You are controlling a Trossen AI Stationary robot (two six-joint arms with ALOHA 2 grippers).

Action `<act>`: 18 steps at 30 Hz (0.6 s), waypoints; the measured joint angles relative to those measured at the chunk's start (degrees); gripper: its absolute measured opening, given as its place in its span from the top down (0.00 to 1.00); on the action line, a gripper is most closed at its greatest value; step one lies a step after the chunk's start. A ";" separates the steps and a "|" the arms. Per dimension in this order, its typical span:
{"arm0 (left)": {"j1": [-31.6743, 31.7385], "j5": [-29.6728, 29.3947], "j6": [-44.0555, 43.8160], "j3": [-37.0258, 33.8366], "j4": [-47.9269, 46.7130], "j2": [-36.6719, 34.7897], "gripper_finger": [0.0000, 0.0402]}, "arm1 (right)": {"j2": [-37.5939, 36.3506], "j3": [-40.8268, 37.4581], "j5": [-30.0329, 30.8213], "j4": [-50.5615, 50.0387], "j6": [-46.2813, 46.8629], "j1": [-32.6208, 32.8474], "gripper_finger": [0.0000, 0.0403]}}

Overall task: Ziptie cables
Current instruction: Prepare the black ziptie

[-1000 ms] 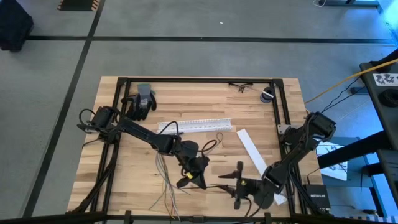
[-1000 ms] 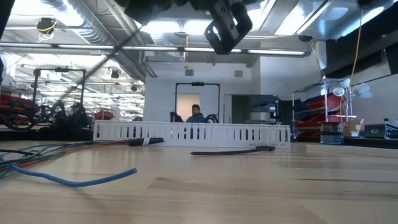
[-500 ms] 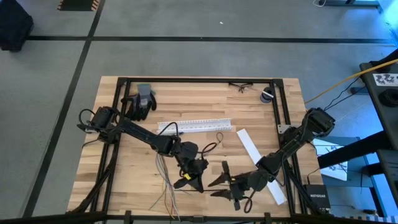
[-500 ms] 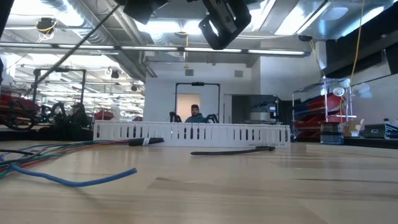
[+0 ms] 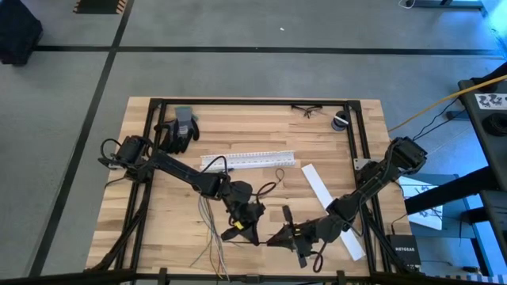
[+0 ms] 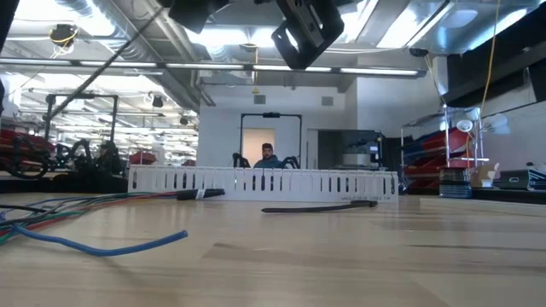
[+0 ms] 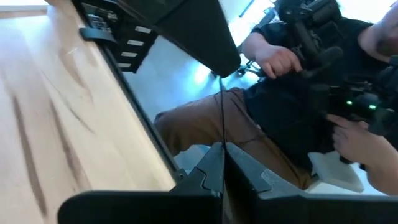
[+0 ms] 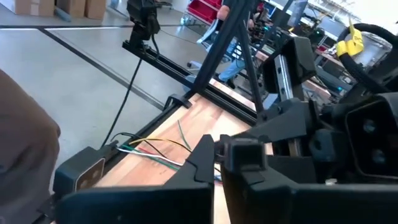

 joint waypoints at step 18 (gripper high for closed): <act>3.11 -13.86 7.10 0.06 -15.68 -7.19 0.75 | -3.38 5.57 10.75 -19.97 11.40 0.46 0.99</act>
